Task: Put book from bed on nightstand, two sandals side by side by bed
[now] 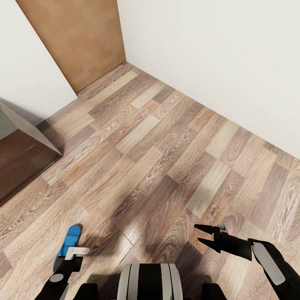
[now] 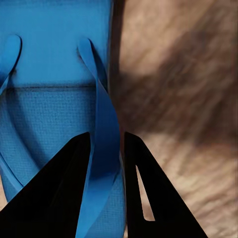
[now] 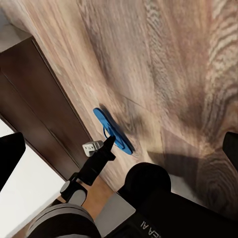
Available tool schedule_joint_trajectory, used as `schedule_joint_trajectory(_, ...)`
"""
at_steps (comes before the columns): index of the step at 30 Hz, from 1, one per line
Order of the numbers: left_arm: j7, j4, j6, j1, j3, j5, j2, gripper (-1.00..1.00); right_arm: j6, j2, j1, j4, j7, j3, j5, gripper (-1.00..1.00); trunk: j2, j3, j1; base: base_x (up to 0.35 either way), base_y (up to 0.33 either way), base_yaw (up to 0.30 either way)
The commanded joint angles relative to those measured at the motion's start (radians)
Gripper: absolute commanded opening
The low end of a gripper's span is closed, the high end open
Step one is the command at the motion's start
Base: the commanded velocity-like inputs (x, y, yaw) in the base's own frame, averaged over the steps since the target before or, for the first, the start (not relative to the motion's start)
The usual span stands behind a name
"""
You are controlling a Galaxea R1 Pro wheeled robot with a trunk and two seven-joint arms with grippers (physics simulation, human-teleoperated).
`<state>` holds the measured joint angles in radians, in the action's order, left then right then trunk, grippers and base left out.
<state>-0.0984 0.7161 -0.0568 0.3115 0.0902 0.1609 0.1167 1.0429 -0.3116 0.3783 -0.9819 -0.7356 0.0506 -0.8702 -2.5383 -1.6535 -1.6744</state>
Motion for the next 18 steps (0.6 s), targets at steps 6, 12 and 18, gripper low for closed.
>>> schedule_joint_trajectory(6,-0.003,0.002,-0.006,0.0,0.0,0.01,0.0,-1.0,0.004,0.0,0.001,0.0,-0.006,0.002,0.005,1.0,0.0,0.007,0.001,0.0,0.0,0.0)
schedule_joint_trajectory(12,0.001,0.002,-0.006,0.0,0.0,0.009,0.0,-1.0,0.004,0.0,0.001,0.0,-0.006,0.003,0.005,1.0,0.002,0.03,0.004,0.0,0.0,0.0)
schedule_joint_trajectory(18,0.009,0.005,-0.008,0.0,0.006,-0.014,0.006,-1.0,0.004,-0.002,0.001,0.0,-0.006,0.003,0.005,1.0,0.003,0.054,0.006,0.0,0.0,0.0)
